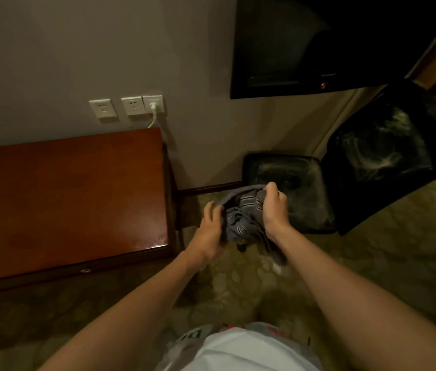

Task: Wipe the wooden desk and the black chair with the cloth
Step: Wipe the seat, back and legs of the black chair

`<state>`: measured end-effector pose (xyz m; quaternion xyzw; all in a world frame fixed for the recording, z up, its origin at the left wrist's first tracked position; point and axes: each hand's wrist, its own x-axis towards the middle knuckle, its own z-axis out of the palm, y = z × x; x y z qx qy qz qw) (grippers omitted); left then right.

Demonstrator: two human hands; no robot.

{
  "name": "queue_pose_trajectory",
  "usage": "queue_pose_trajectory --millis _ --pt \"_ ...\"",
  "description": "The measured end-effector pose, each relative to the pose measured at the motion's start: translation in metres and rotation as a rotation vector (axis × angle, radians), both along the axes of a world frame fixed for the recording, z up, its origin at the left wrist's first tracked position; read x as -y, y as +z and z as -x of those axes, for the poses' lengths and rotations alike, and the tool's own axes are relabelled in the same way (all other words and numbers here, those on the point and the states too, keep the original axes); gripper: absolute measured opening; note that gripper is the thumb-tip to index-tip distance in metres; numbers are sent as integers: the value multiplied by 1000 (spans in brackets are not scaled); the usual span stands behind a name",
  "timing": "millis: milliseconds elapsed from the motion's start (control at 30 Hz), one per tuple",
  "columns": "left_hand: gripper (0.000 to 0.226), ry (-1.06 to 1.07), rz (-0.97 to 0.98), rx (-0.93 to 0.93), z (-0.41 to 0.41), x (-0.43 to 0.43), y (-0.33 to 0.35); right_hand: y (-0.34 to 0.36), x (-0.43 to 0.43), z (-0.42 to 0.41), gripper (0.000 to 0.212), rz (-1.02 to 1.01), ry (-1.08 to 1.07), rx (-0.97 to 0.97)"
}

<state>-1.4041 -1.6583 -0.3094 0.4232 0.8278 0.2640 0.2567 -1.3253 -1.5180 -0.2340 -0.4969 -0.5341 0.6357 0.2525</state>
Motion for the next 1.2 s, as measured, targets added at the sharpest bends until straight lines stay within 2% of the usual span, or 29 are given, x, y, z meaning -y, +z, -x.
queue_pose_trajectory --millis 67,100,200,233,367,467,567,600,667,767,800,867,933,1133,1200 --pt "117 14 26 67 -18 -31 1 -2 -25 -13 26 107 19 0" --pt "116 29 -4 107 -29 -51 2 -2 -42 -22 25 141 49 -12" --pt "91 145 -78 212 -50 -90 8 -3 -81 -46 27 198 138 -35" --pt "89 175 -94 227 -54 -101 10 -2 -93 -53 25 205 145 -36" --pt "97 173 -190 144 -68 -146 21 -3 -133 -77 23 231 149 -44" --pt "75 233 -289 236 -68 -176 24 -4 -156 -89 32 301 183 -109" --pt "59 267 -268 471 -67 -210 30 -4 -180 -102 41 352 213 -181" --pt "48 253 -235 524 -66 -219 31 -5 -189 -104 42 354 191 -189" --pt "21 197 -179 516 -60 -235 32 -5 -206 -107 40 320 146 -167" --pt "7 159 -138 498 -56 -253 24 -21 -232 -110 49 199 111 -34" --pt "5 147 -119 463 -54 -258 20 -27 -239 -111 43 109 112 35" --pt "11 113 -67 353 -50 -271 5 -40 -253 -114 25 -45 120 147" --pt "20 78 -19 274 -45 -279 -7 -51 -263 -115 19 -149 138 234" --pt "43 9 211 176 -6 -317 -41 -76 -293 -92 26 -313 139 373" --pt "48 2 227 243 6 -332 -51 -86 -306 -84 29 -361 148 410"
